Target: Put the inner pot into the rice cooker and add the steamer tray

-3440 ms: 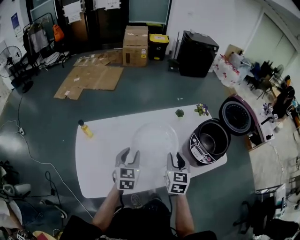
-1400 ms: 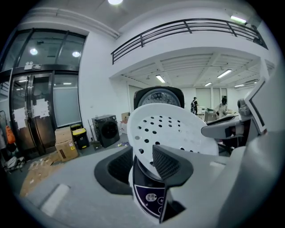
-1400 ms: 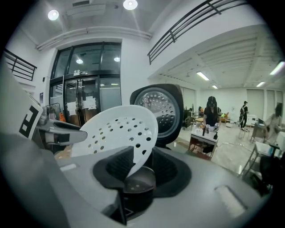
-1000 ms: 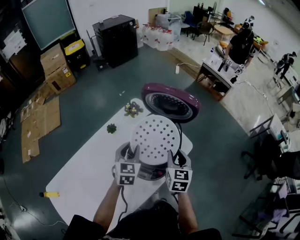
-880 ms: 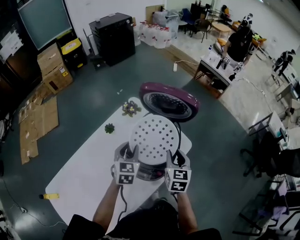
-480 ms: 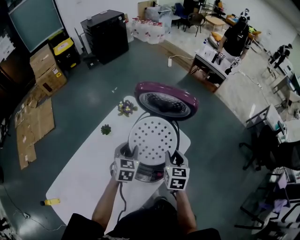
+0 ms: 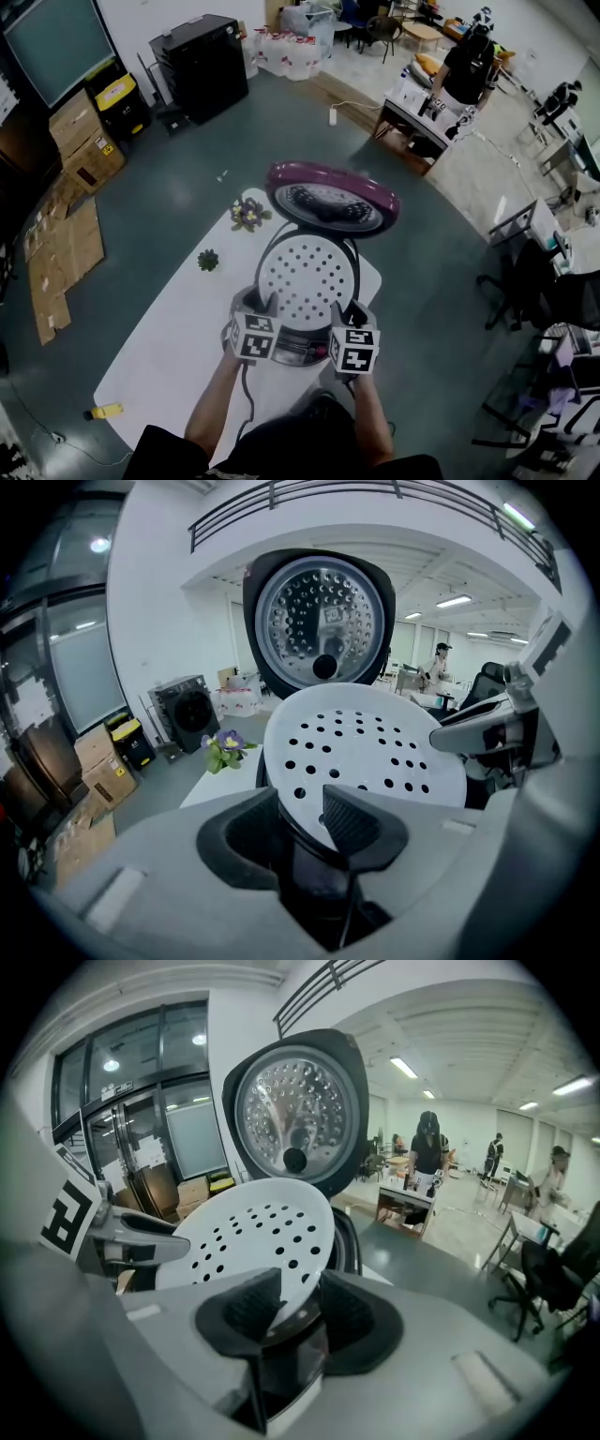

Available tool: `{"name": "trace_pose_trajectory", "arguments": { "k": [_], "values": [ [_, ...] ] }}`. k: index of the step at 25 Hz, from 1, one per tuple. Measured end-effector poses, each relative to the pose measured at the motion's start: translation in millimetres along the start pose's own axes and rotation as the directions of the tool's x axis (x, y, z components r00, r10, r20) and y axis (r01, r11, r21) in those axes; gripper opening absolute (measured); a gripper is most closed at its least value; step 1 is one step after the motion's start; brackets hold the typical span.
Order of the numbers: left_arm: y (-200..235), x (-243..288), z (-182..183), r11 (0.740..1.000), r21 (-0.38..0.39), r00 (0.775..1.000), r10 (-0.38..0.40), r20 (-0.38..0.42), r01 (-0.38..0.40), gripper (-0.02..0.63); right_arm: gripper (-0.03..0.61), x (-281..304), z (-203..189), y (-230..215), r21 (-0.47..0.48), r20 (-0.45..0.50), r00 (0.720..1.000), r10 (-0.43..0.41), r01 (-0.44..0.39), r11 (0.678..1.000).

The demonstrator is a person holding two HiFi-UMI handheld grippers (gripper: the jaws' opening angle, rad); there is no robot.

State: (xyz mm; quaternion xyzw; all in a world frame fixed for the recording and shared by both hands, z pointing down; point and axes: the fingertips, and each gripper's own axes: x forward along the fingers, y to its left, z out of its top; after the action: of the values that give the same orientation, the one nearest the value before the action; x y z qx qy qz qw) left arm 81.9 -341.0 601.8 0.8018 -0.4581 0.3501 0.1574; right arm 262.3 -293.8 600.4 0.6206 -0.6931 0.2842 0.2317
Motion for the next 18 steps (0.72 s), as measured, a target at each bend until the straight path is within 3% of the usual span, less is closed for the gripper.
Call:
{"name": "trace_pose_trajectory", "arguments": {
  "k": [18],
  "values": [
    [-2.0,10.6,-9.2,1.0,0.023,0.999,-0.003,-0.041,0.004,0.176,0.135,9.8,-7.7,-4.3,-0.009,-0.044,0.999,-0.009,0.009,1.0]
  ]
}}
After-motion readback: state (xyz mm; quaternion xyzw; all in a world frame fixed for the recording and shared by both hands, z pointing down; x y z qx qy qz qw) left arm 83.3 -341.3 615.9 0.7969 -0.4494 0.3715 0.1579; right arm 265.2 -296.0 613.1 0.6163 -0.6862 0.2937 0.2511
